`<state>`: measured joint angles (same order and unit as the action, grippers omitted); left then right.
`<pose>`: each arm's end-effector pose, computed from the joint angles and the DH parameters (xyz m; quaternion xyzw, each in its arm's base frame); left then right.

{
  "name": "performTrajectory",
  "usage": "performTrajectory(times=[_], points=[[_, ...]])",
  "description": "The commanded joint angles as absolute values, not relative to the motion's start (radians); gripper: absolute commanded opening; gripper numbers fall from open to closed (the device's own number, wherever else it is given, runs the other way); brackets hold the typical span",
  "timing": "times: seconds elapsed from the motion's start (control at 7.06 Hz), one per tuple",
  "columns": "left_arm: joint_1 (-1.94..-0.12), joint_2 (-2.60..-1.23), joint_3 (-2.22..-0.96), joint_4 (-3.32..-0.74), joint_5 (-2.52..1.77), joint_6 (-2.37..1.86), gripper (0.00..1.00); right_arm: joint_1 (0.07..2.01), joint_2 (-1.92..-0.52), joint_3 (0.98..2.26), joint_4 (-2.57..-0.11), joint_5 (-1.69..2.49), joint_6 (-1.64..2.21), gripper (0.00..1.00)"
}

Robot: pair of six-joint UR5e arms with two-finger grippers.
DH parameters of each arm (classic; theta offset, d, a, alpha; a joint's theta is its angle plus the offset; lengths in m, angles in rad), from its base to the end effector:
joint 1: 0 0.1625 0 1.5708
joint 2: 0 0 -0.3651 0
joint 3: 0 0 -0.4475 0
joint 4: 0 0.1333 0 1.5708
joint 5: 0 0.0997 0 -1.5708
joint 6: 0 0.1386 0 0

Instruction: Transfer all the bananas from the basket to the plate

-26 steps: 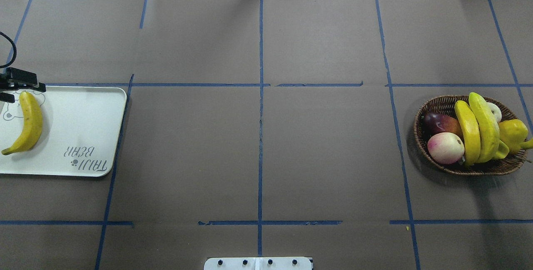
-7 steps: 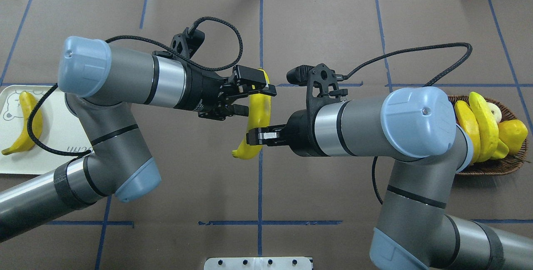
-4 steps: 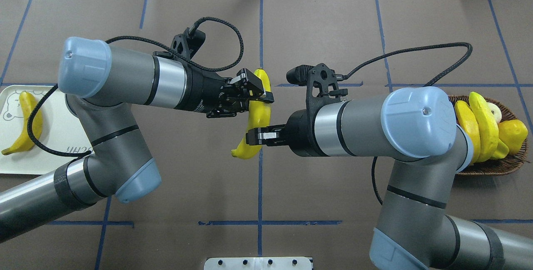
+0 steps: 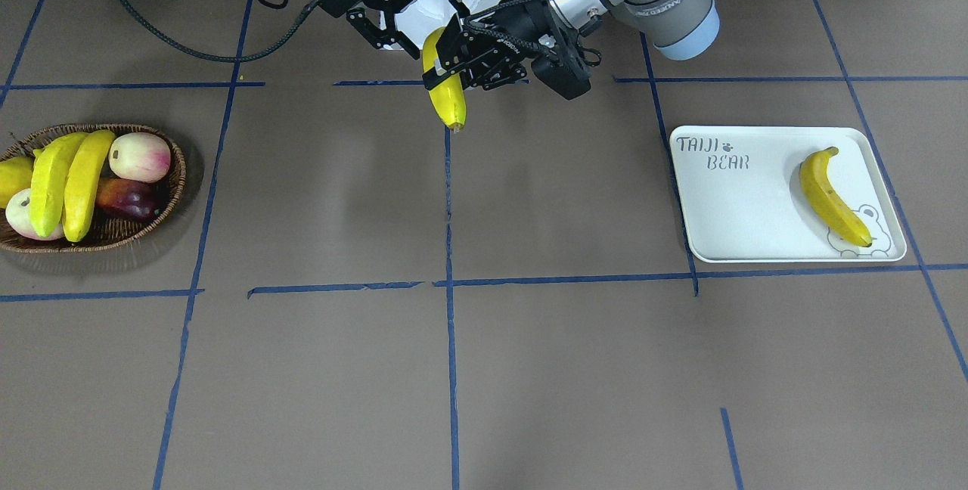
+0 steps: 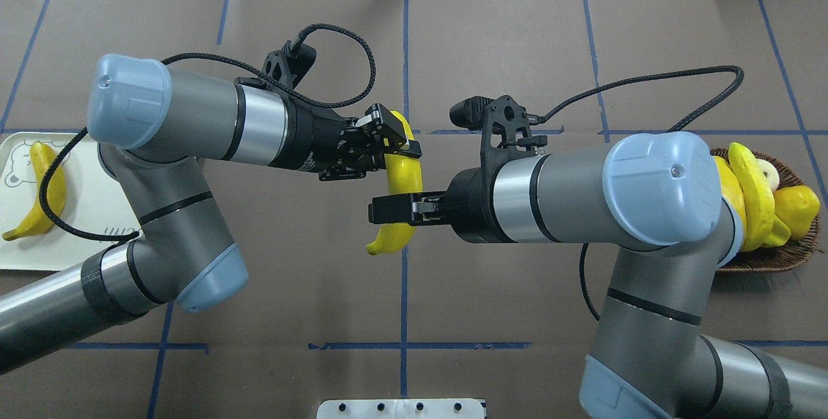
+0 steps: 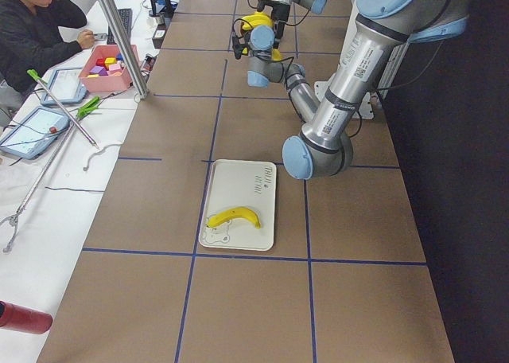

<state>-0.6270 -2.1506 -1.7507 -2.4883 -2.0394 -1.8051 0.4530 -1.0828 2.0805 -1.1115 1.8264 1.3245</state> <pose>0.4742 -0.4309 0.0475 -0.0111 0.7398 -0.1145 0.6629 -0.4591 -0.3327 0.0252 0.1369 -0.6529 -0.0080 0.7449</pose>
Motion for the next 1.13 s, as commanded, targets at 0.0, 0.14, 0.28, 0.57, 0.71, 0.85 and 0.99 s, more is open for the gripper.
performTrajectory(times=[0.0,0.14,0.28,0.57,0.71,0.85,0.99], points=[[-0.708,-2.093,-1.738,-2.442,-2.063,-1.790,0.00,0.475,-1.109,2.127,-1.127,1.838,1.328,1.00],[-0.763,-2.035,-1.738,-2.395,-2.127,-1.786,0.00,0.504,-1.142,2.144,-1.127,1.850,1.338,1.00],[-0.831,-1.967,-1.744,-2.326,-2.152,-1.714,0.00,0.562,-1.178,2.166,-1.187,1.906,1.338,1.00],[-0.891,-1.747,-1.782,-2.208,-2.142,-1.393,0.00,0.754,-1.183,2.186,-1.441,2.052,1.265,1.00],[-0.923,-1.621,-1.784,-2.207,-2.102,-1.256,0.00,0.782,-1.202,2.186,-1.532,2.057,1.138,1.00],[-0.945,-1.526,-1.786,-2.207,-2.067,-1.147,0.00,0.801,-1.212,2.184,-1.598,2.054,1.043,1.00],[-0.957,-1.469,-1.787,-2.207,-2.031,-1.106,0.00,0.825,-1.251,2.186,-1.606,2.057,0.985,1.00]])
